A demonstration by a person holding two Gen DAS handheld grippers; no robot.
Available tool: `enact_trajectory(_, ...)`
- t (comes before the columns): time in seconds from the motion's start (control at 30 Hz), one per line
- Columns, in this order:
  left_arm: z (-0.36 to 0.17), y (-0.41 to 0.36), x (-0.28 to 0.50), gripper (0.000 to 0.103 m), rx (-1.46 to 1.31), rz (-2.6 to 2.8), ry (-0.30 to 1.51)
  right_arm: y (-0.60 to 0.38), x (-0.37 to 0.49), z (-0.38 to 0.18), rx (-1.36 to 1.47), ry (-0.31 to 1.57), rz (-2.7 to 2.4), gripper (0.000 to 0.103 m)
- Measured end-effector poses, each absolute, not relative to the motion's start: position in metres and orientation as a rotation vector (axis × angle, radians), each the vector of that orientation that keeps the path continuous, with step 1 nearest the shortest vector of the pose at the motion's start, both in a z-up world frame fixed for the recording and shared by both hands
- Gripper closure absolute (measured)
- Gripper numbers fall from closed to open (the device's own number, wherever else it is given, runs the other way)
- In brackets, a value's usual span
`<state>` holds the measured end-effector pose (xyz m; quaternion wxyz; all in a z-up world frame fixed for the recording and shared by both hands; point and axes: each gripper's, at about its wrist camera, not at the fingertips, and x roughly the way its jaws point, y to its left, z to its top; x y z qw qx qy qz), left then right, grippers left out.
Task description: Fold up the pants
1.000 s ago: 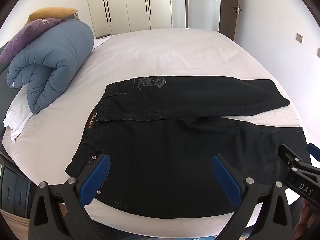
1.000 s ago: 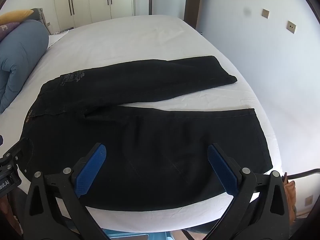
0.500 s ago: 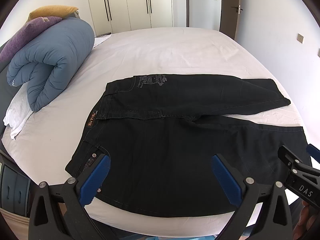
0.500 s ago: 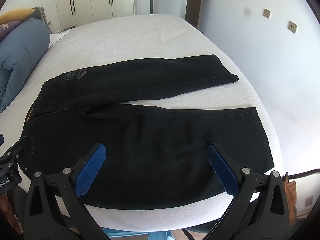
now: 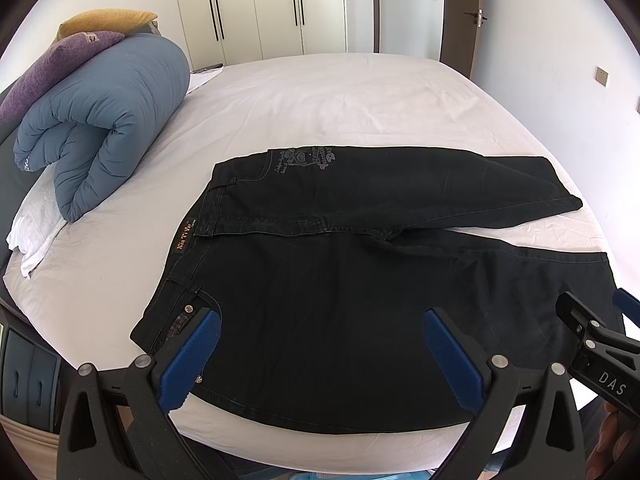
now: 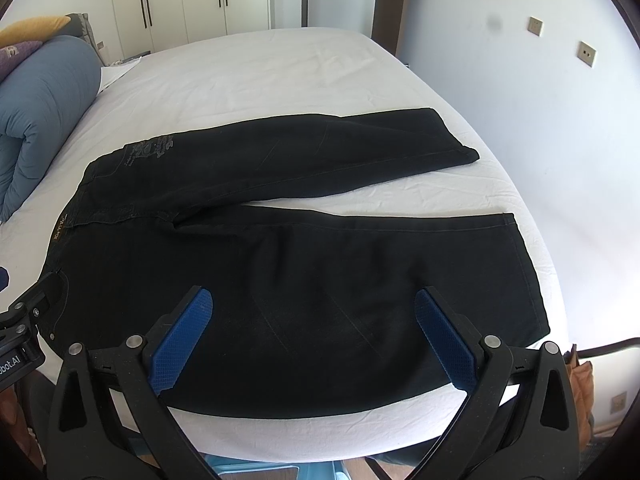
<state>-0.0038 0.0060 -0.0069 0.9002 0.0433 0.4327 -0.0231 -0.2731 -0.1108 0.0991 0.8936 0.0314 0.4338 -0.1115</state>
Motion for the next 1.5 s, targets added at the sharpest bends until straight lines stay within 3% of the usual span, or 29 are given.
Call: enact_trajectory(1.5, -0.015, 0.012, -0.011, 0.0, 0.09, -0.049, 0.906, -0.1, -0.273, 0.091, 0.06, 0.91, -0.218, 0.0)
